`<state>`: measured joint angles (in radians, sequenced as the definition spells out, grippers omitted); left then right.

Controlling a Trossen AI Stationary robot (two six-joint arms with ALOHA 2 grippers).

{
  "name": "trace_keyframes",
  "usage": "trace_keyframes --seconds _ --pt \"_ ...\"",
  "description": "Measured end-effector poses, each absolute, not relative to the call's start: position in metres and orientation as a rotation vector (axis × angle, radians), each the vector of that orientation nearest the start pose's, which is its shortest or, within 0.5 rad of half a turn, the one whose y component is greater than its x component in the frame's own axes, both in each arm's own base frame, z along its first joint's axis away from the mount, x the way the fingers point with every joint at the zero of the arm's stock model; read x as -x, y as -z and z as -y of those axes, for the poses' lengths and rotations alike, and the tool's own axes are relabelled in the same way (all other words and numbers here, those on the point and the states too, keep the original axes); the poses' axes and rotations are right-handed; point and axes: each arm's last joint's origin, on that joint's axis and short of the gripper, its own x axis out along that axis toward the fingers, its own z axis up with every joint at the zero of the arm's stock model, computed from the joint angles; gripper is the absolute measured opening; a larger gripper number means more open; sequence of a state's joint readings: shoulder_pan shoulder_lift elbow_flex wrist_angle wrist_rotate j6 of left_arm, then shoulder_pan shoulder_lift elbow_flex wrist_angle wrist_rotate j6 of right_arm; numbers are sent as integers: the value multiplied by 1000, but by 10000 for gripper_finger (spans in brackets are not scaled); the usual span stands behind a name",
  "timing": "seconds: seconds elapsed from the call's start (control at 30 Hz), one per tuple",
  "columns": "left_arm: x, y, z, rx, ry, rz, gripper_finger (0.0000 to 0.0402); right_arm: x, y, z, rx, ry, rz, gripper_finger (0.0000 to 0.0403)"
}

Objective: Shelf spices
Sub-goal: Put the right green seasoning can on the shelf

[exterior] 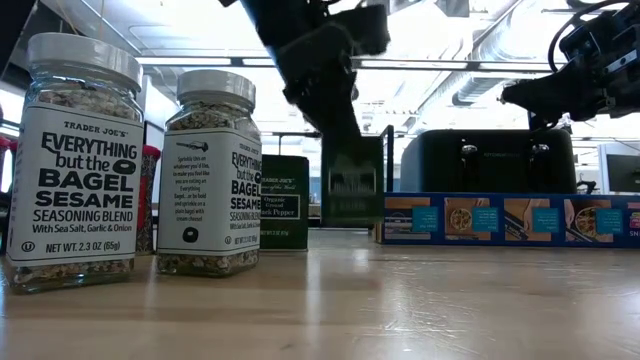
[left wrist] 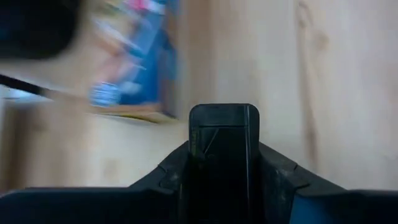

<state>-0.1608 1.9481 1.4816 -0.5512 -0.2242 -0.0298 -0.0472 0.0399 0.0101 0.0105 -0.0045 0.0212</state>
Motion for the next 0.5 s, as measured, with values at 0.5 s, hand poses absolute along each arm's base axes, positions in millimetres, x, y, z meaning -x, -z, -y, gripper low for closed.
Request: trace_keyframes --seconds 0.5 --pt "-345 -285 -133 -226 -243 -1028 116 -99 -165 5 -22 43 -19 0"
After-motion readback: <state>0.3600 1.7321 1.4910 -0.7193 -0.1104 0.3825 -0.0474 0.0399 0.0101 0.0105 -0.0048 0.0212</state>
